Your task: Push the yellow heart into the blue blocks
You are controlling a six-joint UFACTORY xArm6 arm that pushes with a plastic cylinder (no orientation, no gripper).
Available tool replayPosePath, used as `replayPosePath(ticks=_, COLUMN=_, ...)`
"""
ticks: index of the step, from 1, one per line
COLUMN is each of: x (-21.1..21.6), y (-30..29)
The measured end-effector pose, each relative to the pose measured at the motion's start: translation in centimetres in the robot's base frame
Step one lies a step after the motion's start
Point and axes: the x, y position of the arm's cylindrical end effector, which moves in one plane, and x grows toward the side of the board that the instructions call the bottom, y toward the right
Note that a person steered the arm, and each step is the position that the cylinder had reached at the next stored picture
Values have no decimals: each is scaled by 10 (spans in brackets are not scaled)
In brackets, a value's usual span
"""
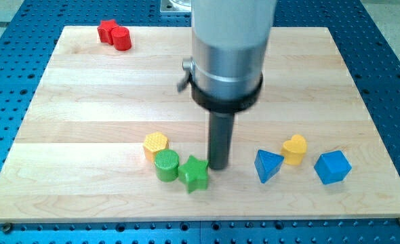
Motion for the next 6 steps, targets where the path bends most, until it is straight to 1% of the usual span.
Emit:
replayPosePath(ticks=1, x=1, y=51)
replayPosePath(ticks=2, x=7, y=55)
replayPosePath(ticks=3, x=-34, y=-1)
replayPosePath(ticks=4, x=-57, y=51)
replayPosePath(ticks=5, x=-52, y=92)
replayPosePath(ticks=6, x=-42, y=112)
